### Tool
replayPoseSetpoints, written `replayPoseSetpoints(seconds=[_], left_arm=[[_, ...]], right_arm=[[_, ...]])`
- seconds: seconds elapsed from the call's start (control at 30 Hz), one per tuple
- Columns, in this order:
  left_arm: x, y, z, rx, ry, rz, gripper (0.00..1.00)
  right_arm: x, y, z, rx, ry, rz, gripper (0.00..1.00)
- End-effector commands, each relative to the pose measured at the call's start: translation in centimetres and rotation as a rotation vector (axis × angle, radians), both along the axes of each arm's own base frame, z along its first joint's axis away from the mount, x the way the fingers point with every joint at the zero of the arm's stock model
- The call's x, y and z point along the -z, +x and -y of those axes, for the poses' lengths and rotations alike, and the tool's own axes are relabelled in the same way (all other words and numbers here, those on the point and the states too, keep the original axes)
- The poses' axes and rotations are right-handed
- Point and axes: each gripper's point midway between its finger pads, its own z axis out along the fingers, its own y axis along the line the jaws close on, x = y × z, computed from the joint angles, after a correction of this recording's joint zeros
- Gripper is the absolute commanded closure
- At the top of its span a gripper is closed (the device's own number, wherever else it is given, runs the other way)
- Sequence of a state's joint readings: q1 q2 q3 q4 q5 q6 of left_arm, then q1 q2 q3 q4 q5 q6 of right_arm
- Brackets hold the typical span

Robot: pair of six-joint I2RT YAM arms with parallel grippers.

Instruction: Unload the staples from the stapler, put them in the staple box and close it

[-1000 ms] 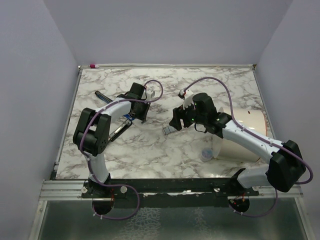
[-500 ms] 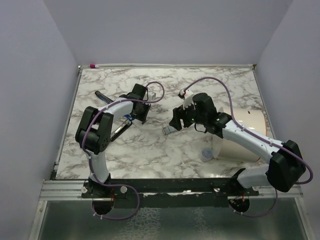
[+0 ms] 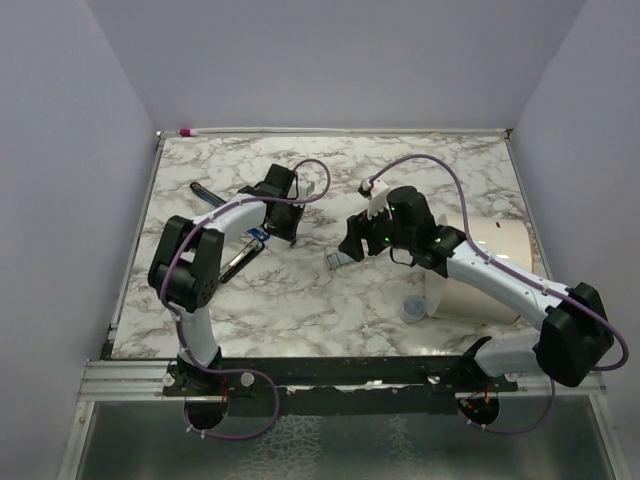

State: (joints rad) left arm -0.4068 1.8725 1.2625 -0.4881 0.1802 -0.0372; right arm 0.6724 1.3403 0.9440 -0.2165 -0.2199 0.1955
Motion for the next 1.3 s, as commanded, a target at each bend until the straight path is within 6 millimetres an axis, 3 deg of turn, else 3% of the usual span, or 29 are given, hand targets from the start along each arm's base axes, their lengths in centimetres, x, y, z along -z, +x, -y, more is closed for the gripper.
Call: replayPoseSetpoints(seconds=[0.0, 0.13, 0.27, 0.37, 0.5, 0.63, 0.8, 0.97, 1.27], left_arm=[[-9.0, 0.8, 4.2, 0.028, -0.291, 0.132, 1.0], [-18.3, -0.1, 7.4, 0.095, -0.58, 0.275, 1.0], [-26.0, -2.2, 8.9, 0.143, -0.857, 0.361, 1.0], [-30.6, -4.4, 9.5, 0.196, -1.04, 0.4, 1.0], [-34.3, -6.9, 9.4, 0.25, -1.206, 0.434, 1.0], [-36.6, -9.1, 8.9, 0.292, -1.314, 0.459, 1.0], [-37.9, -10.8, 8.1, 0.304, -1.377, 0.488, 1.0], [-37.9, -11.4, 7.9, 0.302, -1.401, 0.477, 1.0], [-37.4, -11.3, 8.1, 0.303, -1.41, 0.453, 1.0]], right_arm=[[-3.7, -1.5, -0.7, -0.031, 0.128, 0.012, 0.33], [-7.3, -3.6, -2.5, -0.113, 0.296, -0.042, 0.32], [-11.6, -5.4, -3.9, -0.22, 0.484, -0.117, 0.28], [-14.1, -6.0, -4.2, -0.302, 0.58, -0.163, 0.27], [-17.3, -6.1, -4.2, -0.375, 0.661, -0.155, 0.27], [-19.8, -5.5, -3.3, -0.395, 0.739, -0.165, 0.27], [-20.5, -4.8, -3.1, -0.406, 0.782, -0.189, 0.29], [-21.1, -4.2, -3.3, -0.4, 0.806, -0.177, 0.31], [-21.8, -4.3, -3.9, -0.492, 0.841, -0.177, 0.44]])
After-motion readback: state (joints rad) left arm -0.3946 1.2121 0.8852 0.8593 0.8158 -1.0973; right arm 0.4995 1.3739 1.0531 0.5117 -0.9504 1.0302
